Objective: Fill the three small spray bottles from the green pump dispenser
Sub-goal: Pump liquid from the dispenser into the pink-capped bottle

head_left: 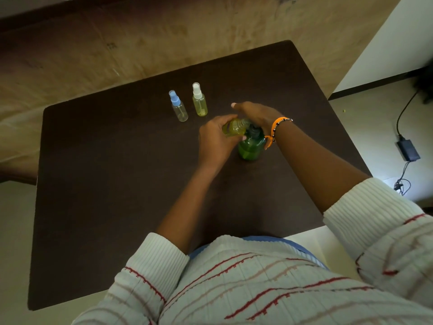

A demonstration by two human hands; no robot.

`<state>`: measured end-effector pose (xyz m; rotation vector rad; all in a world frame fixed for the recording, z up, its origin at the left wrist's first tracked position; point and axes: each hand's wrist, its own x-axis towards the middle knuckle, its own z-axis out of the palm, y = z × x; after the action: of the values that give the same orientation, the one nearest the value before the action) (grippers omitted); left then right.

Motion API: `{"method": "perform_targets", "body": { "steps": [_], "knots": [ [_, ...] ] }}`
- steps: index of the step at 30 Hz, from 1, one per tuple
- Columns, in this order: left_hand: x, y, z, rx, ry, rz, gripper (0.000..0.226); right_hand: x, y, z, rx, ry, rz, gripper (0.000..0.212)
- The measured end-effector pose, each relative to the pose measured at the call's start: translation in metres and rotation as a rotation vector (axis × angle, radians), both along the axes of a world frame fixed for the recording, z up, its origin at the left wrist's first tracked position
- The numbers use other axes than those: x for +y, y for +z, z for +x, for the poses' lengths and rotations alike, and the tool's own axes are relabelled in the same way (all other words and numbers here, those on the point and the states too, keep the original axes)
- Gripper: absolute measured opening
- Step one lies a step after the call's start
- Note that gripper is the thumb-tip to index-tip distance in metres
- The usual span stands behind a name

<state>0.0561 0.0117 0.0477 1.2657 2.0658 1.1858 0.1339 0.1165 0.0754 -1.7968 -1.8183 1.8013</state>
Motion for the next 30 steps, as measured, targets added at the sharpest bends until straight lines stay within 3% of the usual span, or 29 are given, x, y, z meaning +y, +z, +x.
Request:
{"method": "perform_targets", "body": {
  "steps": [6,11,14,20,27,30],
  "knots": [
    [-0.0007,-0.0022,0.0013,-0.003,0.000,-0.021,0.052,0.0023,-0.0094,0.0000,-0.147,-0.060,0.208,0.049],
    [-0.0005,-0.0016,-0.0004,-0.008,-0.006,-0.004,0.052,-0.0007,-0.0029,-0.0003,-0.059,-0.058,0.092,0.060],
    [-0.0006,-0.0019,-0.0016,-0.012,-0.004,0.008,0.053,-0.0010,-0.0039,0.0006,0.036,-0.070,0.013,0.045],
    [-0.0011,-0.0018,-0.0009,0.001,-0.008,0.004,0.051,0.0008,-0.0098,-0.0020,-0.098,-0.094,0.190,0.055],
    [-0.0028,-0.0025,-0.0016,-0.003,-0.003,0.013,0.053,-0.0029,-0.0038,-0.0008,-0.018,-0.078,0.085,0.068],
    [-0.0032,-0.0011,-0.0018,-0.015,0.001,0.023,0.053,-0.0037,-0.0050,-0.0028,-0.011,-0.088,0.103,0.056]
  ]
}}
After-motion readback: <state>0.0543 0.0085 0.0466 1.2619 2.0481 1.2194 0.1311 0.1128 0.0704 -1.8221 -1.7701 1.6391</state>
